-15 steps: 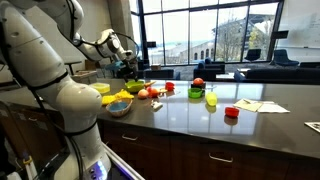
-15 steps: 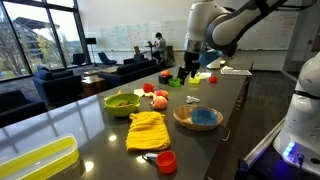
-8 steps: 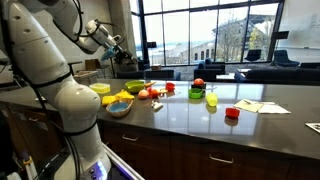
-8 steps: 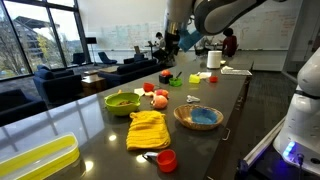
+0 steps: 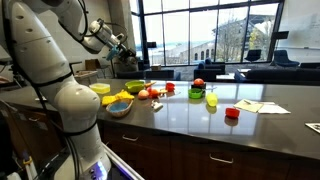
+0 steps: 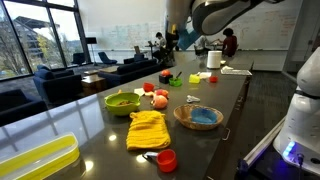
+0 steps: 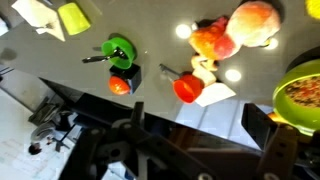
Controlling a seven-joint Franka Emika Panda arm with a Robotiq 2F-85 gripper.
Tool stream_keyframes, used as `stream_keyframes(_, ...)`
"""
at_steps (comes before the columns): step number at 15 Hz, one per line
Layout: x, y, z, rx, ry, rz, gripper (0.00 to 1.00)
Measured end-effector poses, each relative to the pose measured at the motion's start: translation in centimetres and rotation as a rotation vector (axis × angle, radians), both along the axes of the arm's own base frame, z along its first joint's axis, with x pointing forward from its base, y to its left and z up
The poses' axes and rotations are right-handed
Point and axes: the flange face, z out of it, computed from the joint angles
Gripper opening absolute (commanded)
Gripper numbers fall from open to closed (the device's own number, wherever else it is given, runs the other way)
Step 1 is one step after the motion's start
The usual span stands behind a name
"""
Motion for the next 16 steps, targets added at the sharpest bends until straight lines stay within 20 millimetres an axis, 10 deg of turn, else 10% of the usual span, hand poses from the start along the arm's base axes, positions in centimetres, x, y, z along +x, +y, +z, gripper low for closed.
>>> stream_keyframes(6,8.4,-4.6,5.6,-0.053,-0.095,-0.189,1.00)
stream_keyframes(16,20.2,-10.7,0.1,0.399,0.253,-0.412,1.00)
